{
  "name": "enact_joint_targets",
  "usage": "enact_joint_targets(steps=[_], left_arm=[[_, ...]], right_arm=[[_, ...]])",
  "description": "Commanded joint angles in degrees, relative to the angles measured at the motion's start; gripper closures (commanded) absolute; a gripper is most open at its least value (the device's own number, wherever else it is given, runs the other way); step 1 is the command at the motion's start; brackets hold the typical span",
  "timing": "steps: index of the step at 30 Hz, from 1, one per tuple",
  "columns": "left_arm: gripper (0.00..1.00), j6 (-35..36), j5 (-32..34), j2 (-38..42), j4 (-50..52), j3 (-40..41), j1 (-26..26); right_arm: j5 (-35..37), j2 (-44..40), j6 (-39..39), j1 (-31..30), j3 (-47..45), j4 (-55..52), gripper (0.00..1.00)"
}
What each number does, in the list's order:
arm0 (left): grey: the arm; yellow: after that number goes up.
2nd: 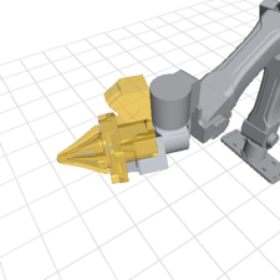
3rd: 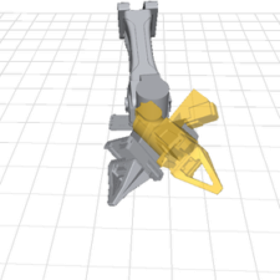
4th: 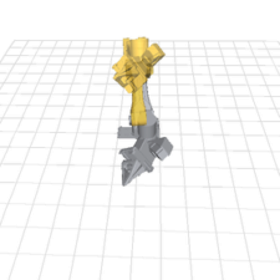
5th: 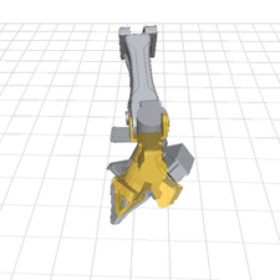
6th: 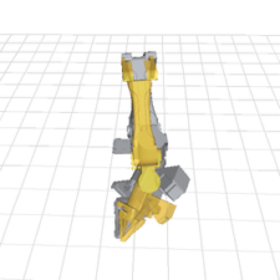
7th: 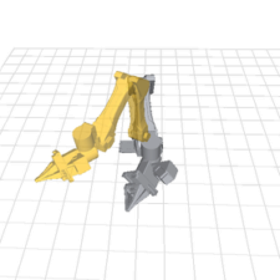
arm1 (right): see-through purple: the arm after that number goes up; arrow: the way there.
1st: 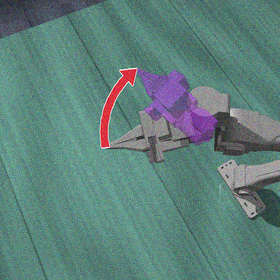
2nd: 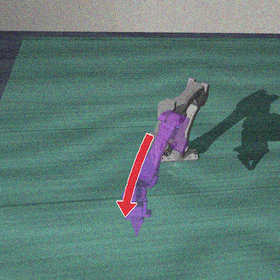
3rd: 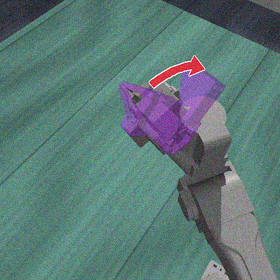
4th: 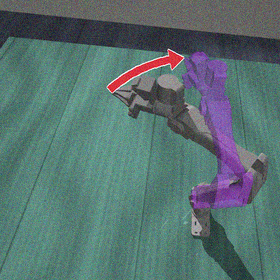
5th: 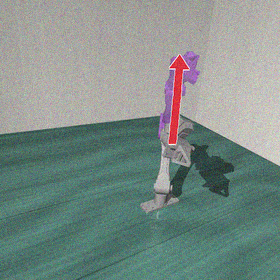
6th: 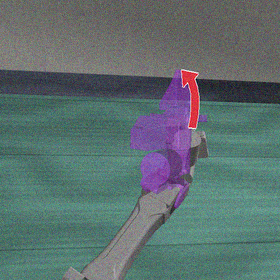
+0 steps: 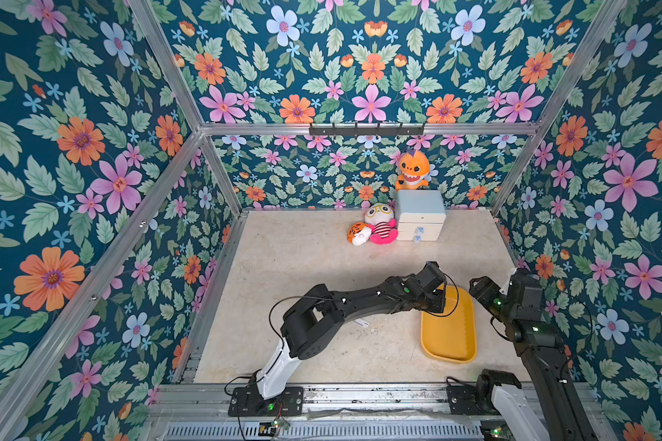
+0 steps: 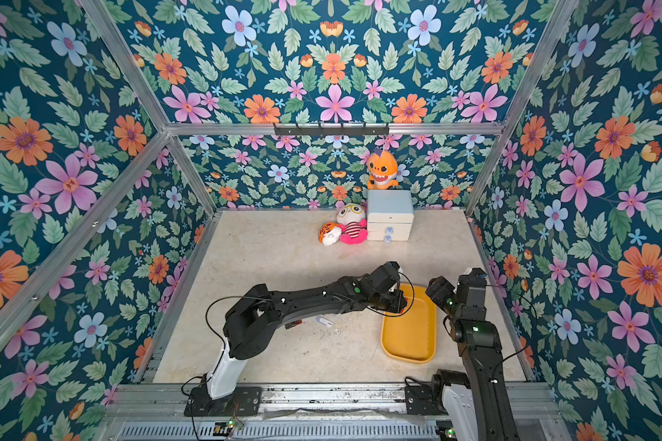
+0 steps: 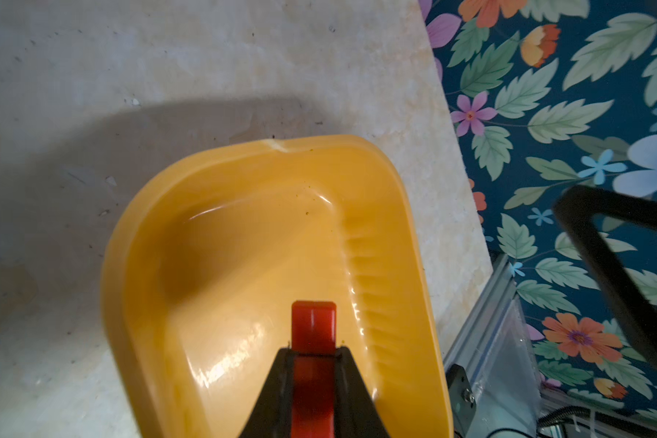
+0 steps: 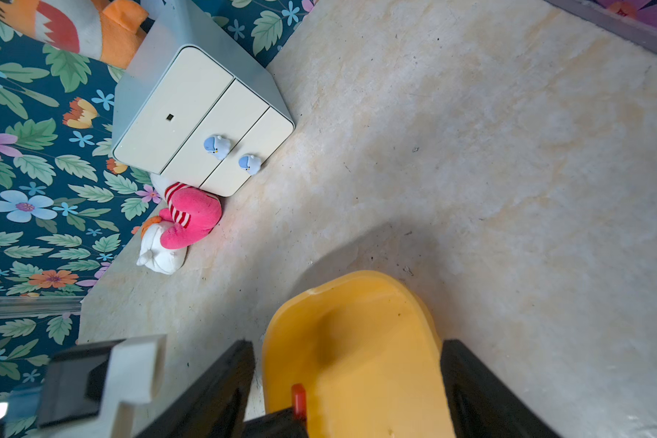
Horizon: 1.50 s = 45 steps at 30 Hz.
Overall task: Put the usb flash drive into the storage box
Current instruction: Adjust the storage box at the center of the board, then place the USB flash in the storage box.
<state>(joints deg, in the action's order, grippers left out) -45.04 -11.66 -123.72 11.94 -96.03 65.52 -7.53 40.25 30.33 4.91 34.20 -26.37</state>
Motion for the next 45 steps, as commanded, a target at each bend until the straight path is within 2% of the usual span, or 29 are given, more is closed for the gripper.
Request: enact_joint_targets(steps=[1, 8, 14, 19, 24, 31, 42, 44, 45], left_arm=[[1.0, -0.17, 1.93, -3.18, 4.93, -4.29, -0.77], [1.0, -1.33, 8.72, -3.65, 10.34, -4.46, -4.8], [1.0, -1.63, 12.64, 2.39, 11.1, 3.2, -7.61], [1.0, -1.6, 11.9, 4.42, 9.86, 6.09, -8.08], [1.0, -2.21, 10.34, 2.1, 8.87, 3.07, -7.51], [1.0, -2.6, 9.57, -5.37, 11.73, -8.84, -5.15], [0.99, -4.8, 11.77, -9.56, 10.66, -11.14, -5.31], [0.94, -4.23, 11.61, -10.03, 10.59, -11.84, -5.53], [0.88, -4.19, 11.58, -10.05, 10.52, -11.86, -5.85]], right_arm=[[0.16, -0.34, 0.0, 0.06, -0.56, 0.25, 0.17], [-0.33, -0.1, -0.44, 0.04, -1.41, 1.22, 0.17], [-1.15, 0.39, -0.43, 0.12, -2.02, 2.17, 0.17], [-2.24, 0.94, -0.36, 0.14, -2.6, 2.91, 0.17], [-2.5, 0.93, -0.27, 0.03, -2.82, 3.16, 0.17], [-3.08, 1.32, -0.18, 0.04, -2.99, 3.26, 0.17], [-4.11, 1.94, -0.17, 0.03, -2.99, 3.34, 0.17], [-4.47, 2.18, -0.18, 0.06, -2.91, 3.19, 0.17], [-4.58, 2.13, -0.27, 0.05, -2.91, 3.09, 0.17]])
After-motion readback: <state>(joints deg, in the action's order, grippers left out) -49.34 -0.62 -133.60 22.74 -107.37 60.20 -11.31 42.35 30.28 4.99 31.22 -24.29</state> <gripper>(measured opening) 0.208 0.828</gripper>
